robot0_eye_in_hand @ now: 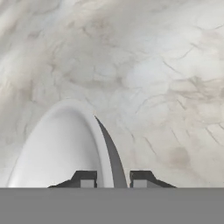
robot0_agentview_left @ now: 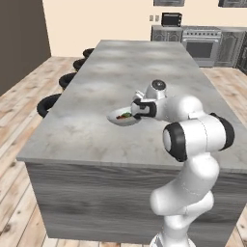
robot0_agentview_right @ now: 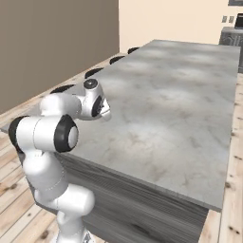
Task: The microwave is finished heating the chicken drumstick and avocado. Take the bowl containing the food and place it on the dining counter.
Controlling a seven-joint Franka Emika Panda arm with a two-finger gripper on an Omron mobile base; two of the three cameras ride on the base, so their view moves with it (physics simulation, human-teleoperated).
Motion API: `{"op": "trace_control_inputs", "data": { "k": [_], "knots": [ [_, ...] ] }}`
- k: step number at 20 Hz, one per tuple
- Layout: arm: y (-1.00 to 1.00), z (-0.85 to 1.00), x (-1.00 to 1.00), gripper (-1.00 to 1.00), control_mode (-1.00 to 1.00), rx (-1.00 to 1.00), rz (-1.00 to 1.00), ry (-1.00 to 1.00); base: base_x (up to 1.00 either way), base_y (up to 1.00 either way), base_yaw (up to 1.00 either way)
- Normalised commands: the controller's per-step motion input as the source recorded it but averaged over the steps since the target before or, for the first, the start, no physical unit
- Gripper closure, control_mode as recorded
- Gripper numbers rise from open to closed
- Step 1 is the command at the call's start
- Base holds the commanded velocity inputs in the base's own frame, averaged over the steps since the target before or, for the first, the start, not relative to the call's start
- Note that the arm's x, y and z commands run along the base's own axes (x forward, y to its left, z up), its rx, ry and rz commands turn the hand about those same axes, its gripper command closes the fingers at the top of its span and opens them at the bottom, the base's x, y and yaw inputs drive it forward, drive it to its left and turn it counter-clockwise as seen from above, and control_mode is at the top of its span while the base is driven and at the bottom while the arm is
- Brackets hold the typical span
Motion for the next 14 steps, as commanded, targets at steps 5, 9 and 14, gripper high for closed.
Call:
{"op": "trace_control_inputs", "data": {
  "k": [5,9,14],
  "knots": [
    [0.00,-0.36,0.99,1.00,-1.00,0.00,-0.14,0.00,0.00,0.00,0.00],
    [0.00,-0.24,0.84,1.00,-1.00,0.00,-0.12,0.00,0.00,0.00,0.00],
    [0.00,-0.25,0.42,1.00,-1.00,-0.01,-0.05,0.00,0.00,0.00,0.00]
  ]
}}
